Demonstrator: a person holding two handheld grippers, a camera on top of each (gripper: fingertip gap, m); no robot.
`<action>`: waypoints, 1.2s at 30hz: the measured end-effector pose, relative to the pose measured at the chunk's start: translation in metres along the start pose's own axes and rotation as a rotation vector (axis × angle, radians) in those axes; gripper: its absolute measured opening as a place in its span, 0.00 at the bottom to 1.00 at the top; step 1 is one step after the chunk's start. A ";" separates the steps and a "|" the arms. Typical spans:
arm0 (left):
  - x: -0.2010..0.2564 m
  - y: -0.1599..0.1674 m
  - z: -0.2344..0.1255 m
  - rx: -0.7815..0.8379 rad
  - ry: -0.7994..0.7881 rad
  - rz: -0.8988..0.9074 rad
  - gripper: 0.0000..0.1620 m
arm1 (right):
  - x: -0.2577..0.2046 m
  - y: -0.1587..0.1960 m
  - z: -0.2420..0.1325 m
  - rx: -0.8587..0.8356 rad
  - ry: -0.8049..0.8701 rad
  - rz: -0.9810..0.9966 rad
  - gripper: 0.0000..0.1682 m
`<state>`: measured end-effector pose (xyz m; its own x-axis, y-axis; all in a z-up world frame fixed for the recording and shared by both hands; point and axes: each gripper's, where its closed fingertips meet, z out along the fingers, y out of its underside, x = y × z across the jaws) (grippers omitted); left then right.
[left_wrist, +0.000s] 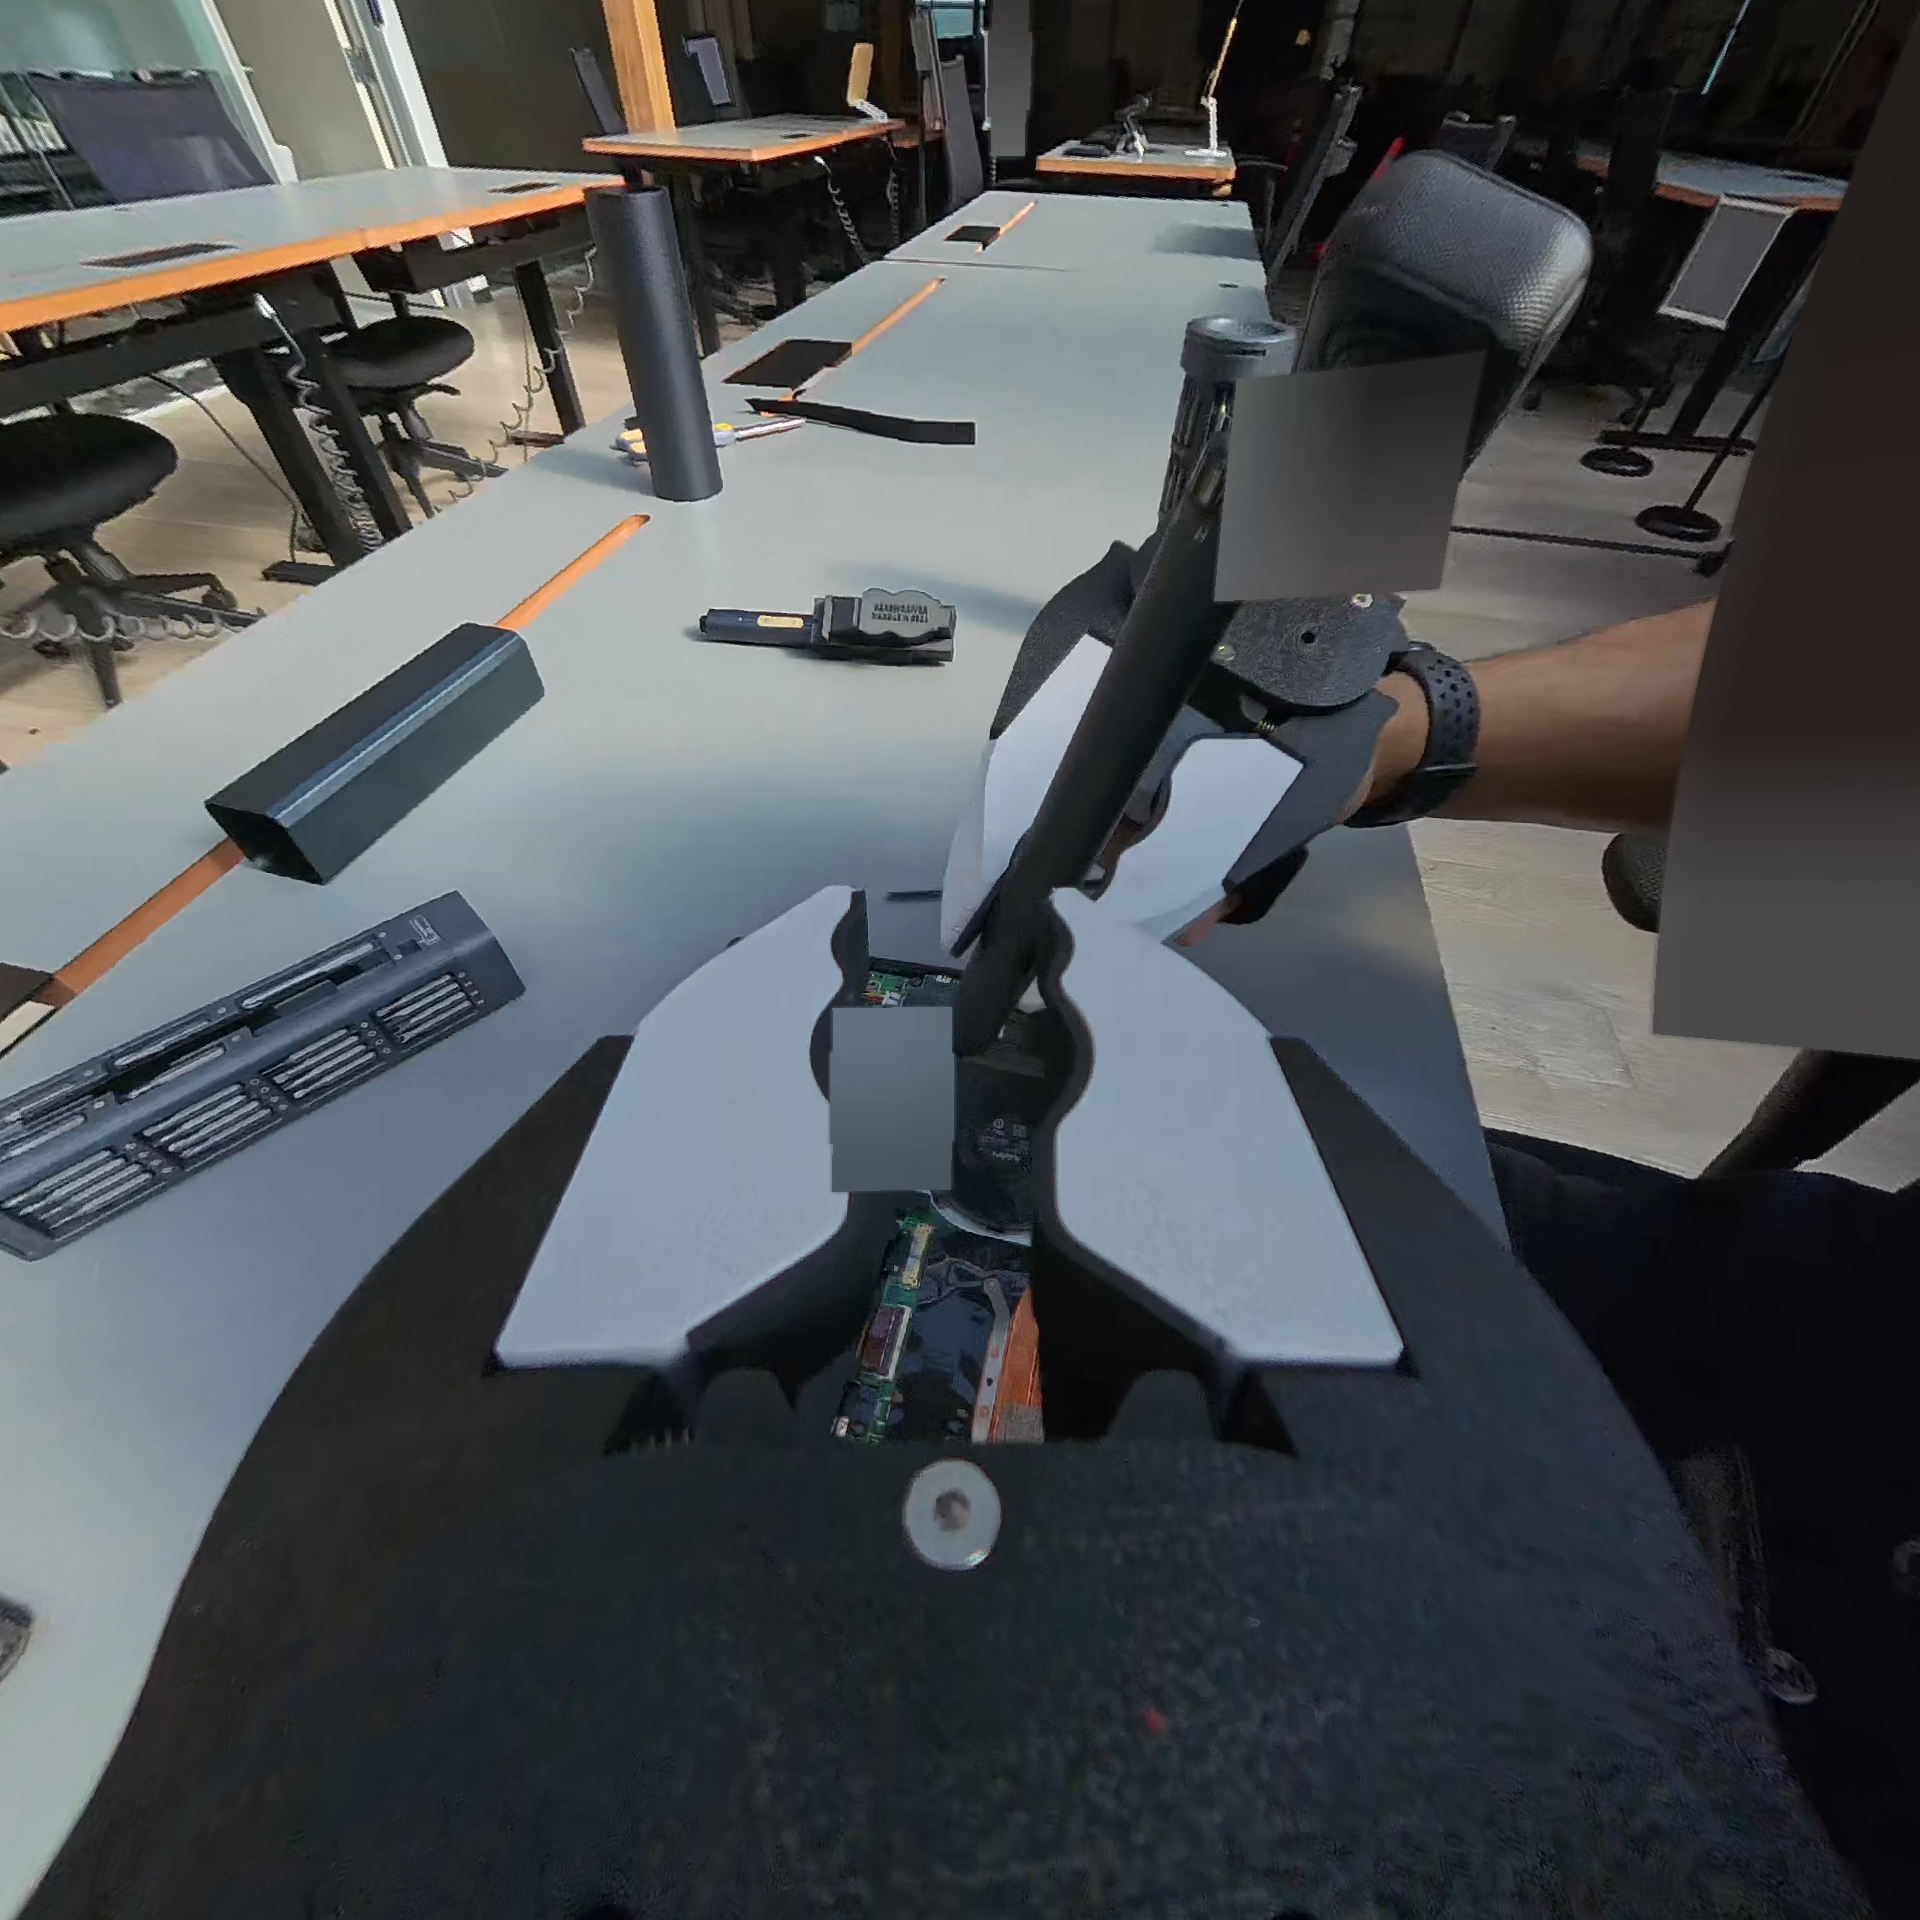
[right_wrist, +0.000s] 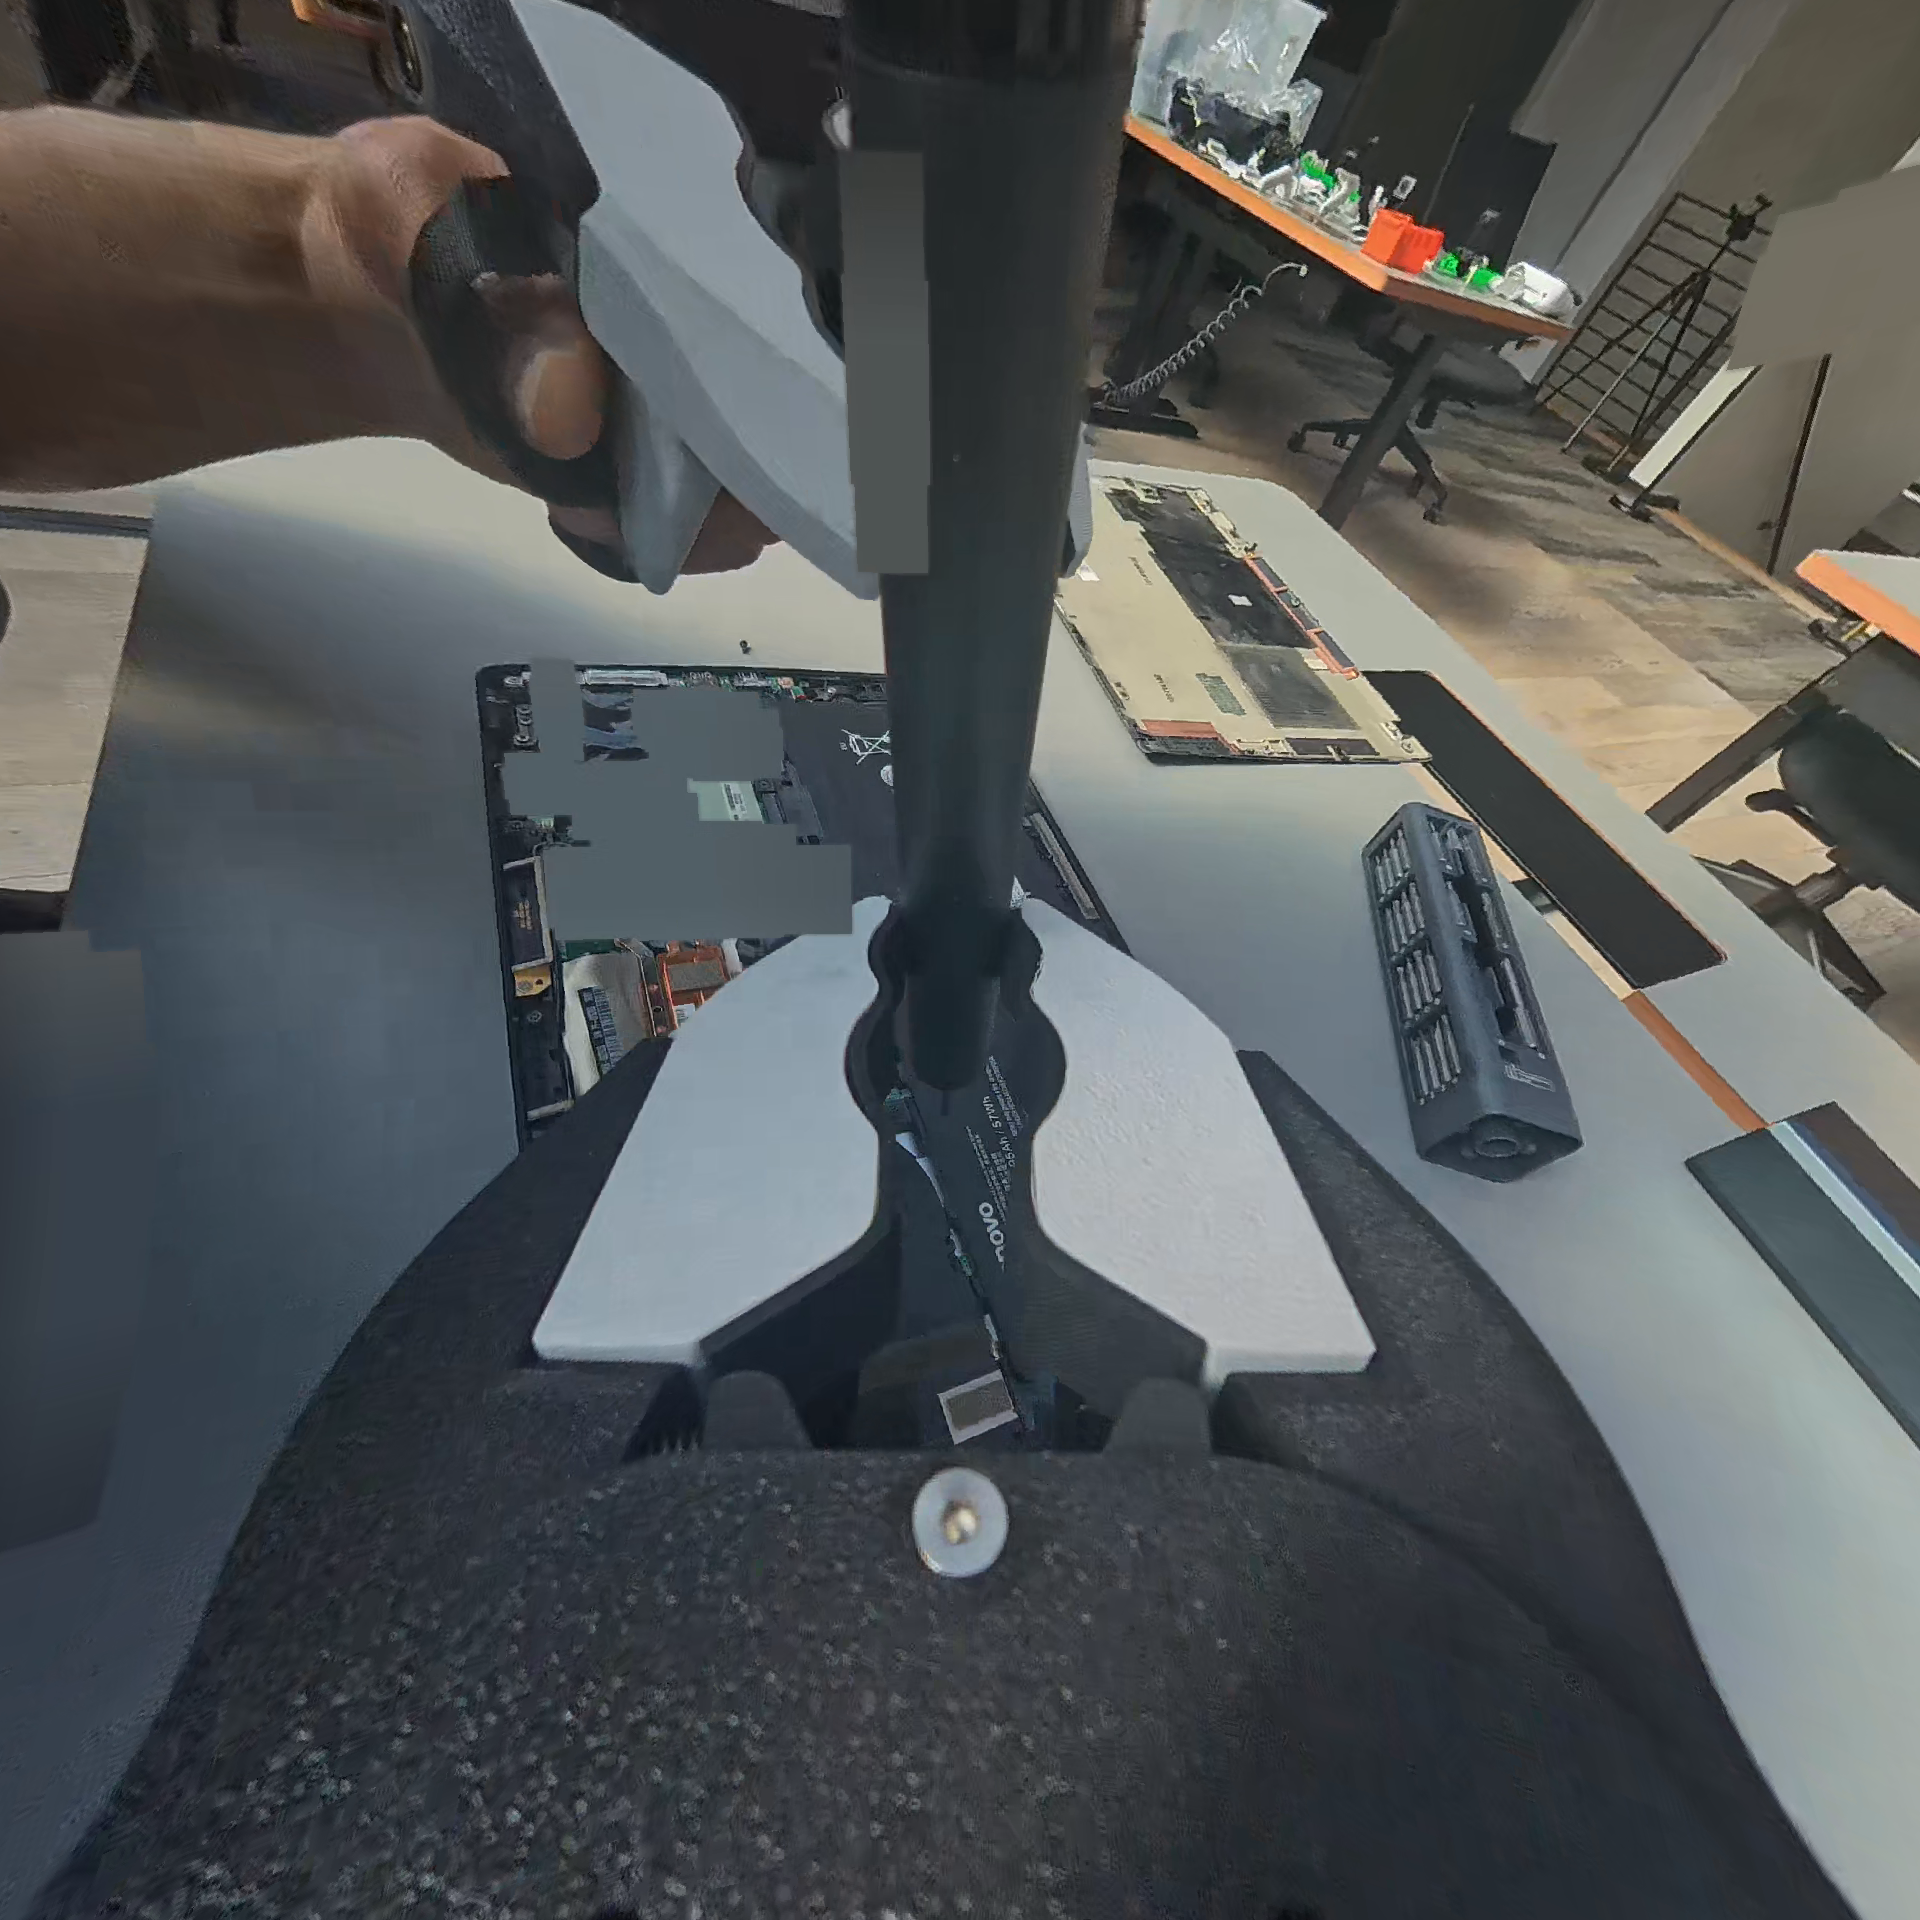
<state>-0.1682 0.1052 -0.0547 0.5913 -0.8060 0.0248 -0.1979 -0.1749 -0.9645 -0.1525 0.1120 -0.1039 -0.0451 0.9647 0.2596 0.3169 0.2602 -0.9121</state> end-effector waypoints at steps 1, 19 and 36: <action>0.009 0.002 0.001 0.020 -0.032 0.011 0.20 | -0.003 0.002 0.001 -0.018 0.011 -0.021 0.10; 0.048 0.004 0.012 0.121 -0.077 0.138 0.11 | -0.031 0.017 0.019 -0.188 -0.015 -0.147 0.11; 0.077 0.010 0.009 0.145 0.129 0.314 0.11 | -0.042 0.021 0.019 -0.152 -0.068 -0.152 0.24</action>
<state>-0.1173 0.0464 -0.0646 0.4142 -0.8740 -0.2542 -0.2353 0.1669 -0.9575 -0.1618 0.0778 -0.1399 -0.1656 0.9166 0.3639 0.4403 0.3989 -0.8044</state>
